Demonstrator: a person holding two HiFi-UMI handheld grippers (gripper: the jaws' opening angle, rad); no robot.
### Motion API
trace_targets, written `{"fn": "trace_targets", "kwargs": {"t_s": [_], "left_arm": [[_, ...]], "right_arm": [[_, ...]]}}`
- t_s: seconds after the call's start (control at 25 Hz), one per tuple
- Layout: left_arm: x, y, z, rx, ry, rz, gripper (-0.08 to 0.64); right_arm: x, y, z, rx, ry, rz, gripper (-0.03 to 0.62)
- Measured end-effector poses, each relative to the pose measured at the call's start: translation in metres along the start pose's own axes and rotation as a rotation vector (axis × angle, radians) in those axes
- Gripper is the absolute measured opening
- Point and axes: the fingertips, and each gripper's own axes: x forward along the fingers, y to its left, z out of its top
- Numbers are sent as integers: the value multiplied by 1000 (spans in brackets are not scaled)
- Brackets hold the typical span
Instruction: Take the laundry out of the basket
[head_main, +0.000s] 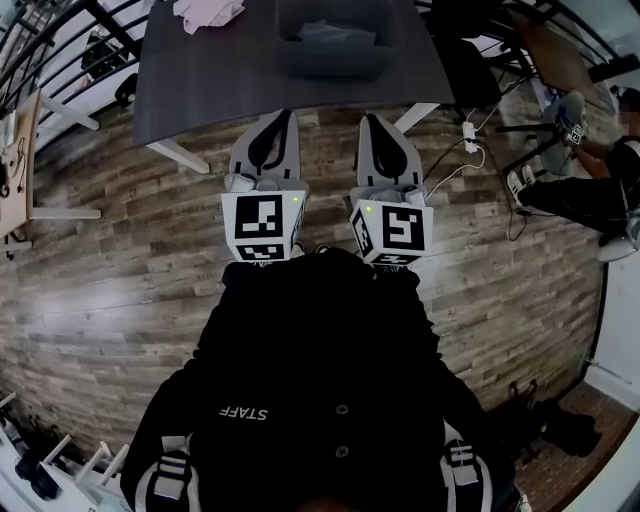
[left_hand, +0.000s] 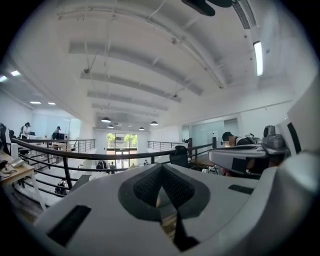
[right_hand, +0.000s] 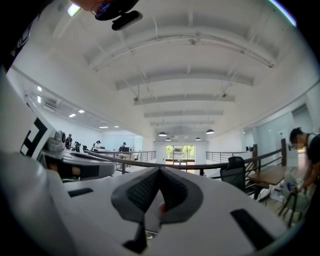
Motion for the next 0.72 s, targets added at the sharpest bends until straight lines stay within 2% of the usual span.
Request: {"fn": "trace_targets", "kwargs": {"t_s": [0.48,0.6,0.72], "left_arm": [[-4,27,-51,-54,102,-42,2],[2,30,-59,-86,107,-67,2],[16,27,-58,-84,105,-74,1]], "right_arm": [[20,43,-44,17,110,35,14],[26,45,-53,17,131,31,14],[37,33,-56,22,142,27,14]]}}
